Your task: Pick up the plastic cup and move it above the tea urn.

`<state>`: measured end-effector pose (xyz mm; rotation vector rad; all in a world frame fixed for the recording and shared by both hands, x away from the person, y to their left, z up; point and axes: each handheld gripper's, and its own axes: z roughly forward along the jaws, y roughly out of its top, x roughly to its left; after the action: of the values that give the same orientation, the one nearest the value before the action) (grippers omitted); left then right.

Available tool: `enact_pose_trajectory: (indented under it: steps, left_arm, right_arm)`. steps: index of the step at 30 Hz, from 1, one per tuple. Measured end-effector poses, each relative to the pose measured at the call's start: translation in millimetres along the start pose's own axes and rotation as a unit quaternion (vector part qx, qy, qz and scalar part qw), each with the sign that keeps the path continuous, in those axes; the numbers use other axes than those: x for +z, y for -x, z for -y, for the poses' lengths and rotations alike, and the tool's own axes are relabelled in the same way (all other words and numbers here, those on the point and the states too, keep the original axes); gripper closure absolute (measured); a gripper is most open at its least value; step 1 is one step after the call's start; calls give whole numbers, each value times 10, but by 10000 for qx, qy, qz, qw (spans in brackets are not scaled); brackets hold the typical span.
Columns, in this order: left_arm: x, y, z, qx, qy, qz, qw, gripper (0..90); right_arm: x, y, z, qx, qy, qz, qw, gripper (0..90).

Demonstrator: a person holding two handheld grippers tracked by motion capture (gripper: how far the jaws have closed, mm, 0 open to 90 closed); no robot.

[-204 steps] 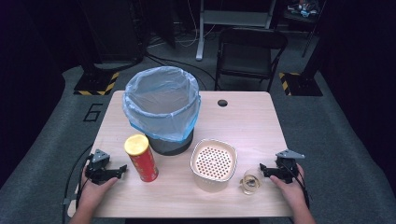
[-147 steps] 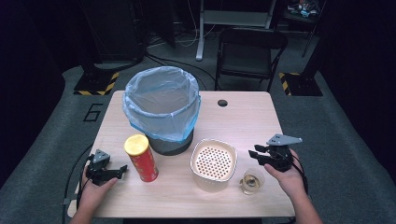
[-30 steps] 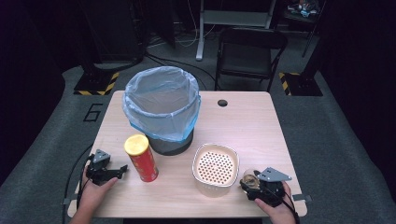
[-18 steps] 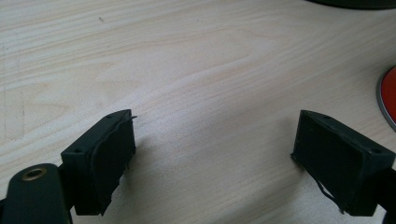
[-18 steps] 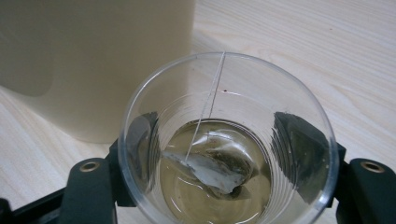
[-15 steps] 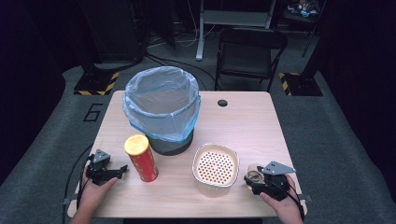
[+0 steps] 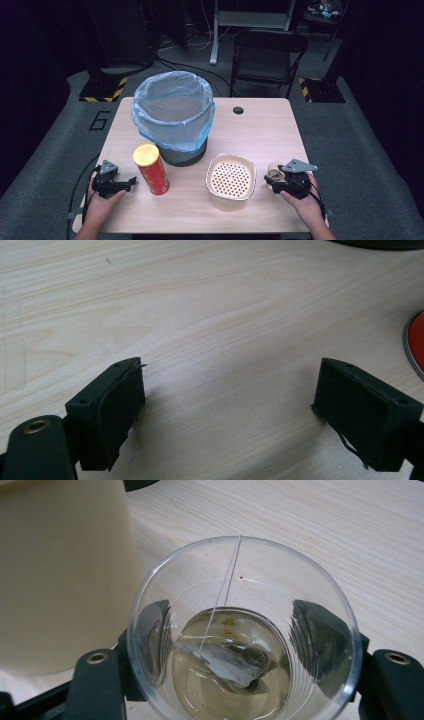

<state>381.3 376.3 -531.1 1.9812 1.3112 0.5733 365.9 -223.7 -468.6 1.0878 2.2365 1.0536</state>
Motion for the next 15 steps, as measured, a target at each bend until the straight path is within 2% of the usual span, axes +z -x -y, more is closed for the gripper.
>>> enact_pose_trajectory:
  steps: [7,12,15]
  left_arm:
    - [-2,1,1,-8,-13,9,10000,126]
    - [2,-2,0,9,12,0,10000,126]
    - [-1,1,0,-6,-11,5,10000,126]
  right_arm:
    - [124,81,-51,-144,14,-19,9999,324]
    - [191,183,-77,-61,0,-223,9997,324]
    - [214,234,-84,-153,27,-259,9995,325]
